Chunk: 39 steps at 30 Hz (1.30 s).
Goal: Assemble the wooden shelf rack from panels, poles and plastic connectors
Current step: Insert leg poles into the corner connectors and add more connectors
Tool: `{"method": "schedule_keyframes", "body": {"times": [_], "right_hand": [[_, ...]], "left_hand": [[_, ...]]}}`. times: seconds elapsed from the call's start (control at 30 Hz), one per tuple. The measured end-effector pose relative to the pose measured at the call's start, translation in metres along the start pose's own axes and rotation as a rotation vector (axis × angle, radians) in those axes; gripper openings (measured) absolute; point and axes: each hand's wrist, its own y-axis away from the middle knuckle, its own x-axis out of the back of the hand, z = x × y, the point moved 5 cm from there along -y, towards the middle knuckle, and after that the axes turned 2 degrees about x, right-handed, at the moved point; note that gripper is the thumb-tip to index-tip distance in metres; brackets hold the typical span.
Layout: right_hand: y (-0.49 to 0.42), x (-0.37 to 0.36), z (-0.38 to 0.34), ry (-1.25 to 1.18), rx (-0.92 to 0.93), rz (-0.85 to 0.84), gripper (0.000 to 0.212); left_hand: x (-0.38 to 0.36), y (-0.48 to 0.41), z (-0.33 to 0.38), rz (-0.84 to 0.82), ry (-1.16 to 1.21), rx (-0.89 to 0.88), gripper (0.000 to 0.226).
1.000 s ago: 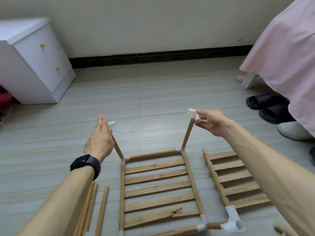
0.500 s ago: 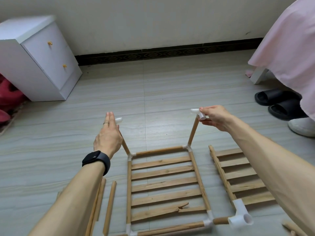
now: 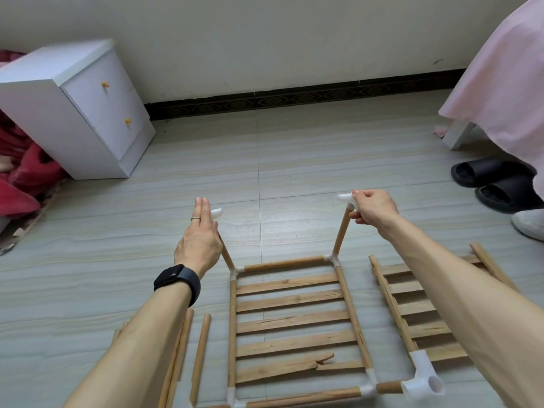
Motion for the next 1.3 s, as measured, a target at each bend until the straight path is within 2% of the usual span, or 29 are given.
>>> {"method": "schedule_keyframes", "body": {"times": [0.13,0.23,0.3,0.4,0.5,0.6,0.63,0.73,0.87,1.0,1.13,1.3], "right_hand": [[0.019,0.006,-0.007,0.19,0.016,0.049,0.047],[0.045,0.016,-0.015,0.275,0.049,0.09,0.061],[0.076,0.022,-0.014,0.241,0.106,0.076,0.06],[0.148,0.027,0.002,0.243,0.221,-0.039,0.054],[0.223,0.033,0.031,0.403,0.301,-0.078,0.053],[0.269,0.04,0.064,0.562,0.286,-0.034,0.052],[0.277,0.041,0.074,0.587,0.267,-0.025,0.05],[0.284,0.043,0.091,0.636,0.262,-0.002,0.038],[0.283,0.041,0.091,0.652,0.282,0.054,0.025],[0.282,0.034,0.087,0.678,0.297,0.135,0.028],[0.279,0.031,0.085,0.681,0.285,0.204,0.034],[0.279,0.032,0.09,0.725,0.28,0.208,0.037]], "left_hand": [[0.01,0.005,-0.007,-0.102,0.046,-0.024,0.069],[0.027,0.033,-0.015,-0.08,0.126,-0.005,0.076],[0.033,0.065,-0.019,-0.086,0.154,-0.021,0.071],[0.029,0.126,-0.027,-0.184,0.187,-0.04,0.061],[0.015,0.188,-0.041,-0.306,0.311,0.025,0.056],[-0.003,0.237,-0.054,-0.398,0.53,0.135,0.058],[-0.008,0.247,-0.057,-0.403,0.573,0.169,0.053],[-0.019,0.26,-0.063,-0.325,0.593,0.226,0.018],[-0.016,0.261,-0.055,-0.117,0.657,0.264,0.024],[-0.019,0.262,-0.038,-0.125,0.59,0.149,0.026],[-0.017,0.254,-0.045,-0.108,0.619,0.218,0.026],[-0.018,0.258,-0.044,-0.078,0.656,0.188,0.025]]}}
